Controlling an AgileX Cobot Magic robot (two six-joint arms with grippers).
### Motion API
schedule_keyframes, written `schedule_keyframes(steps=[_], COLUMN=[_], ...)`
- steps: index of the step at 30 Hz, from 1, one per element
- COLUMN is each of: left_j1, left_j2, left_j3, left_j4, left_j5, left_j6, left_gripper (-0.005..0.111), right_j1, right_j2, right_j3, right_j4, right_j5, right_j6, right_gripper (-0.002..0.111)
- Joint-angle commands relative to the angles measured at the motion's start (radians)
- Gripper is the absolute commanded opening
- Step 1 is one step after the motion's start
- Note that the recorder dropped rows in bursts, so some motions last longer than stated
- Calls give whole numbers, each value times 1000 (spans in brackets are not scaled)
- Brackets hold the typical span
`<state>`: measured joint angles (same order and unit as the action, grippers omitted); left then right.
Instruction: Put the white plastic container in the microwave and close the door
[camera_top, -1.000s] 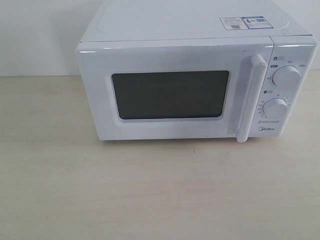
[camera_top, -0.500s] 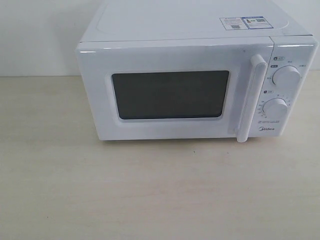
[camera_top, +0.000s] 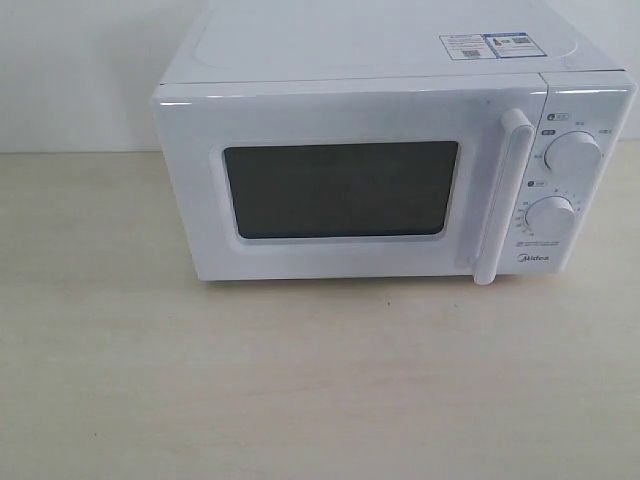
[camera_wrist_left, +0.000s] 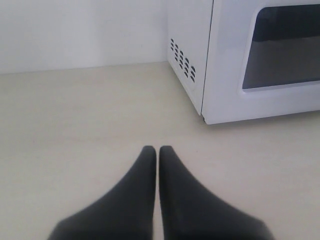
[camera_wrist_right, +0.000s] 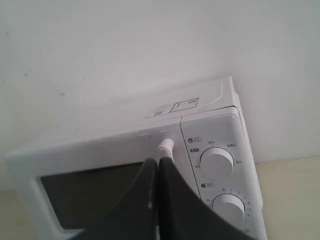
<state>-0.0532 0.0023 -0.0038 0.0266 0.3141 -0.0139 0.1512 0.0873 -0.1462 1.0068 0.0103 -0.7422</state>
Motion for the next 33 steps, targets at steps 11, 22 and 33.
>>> schedule_keyframes(steps=[11, 22, 33], left_j1=[2, 2, 2], left_j2=[-2, -2, -2], left_j3=[4, 4, 4], left_j4=[1, 1, 1], left_j5=[0, 0, 0], left_j6=[4, 4, 4], left_gripper=[4, 4, 4], right_j1=[-2, -2, -2], right_j2=[-56, -87, -87], right_j3=[44, 146, 146], right_j4=[-1070, -1072, -1072], right_j5=[245, 198, 332], right_j6=[898, 890, 836], right_gripper=[0, 0, 0])
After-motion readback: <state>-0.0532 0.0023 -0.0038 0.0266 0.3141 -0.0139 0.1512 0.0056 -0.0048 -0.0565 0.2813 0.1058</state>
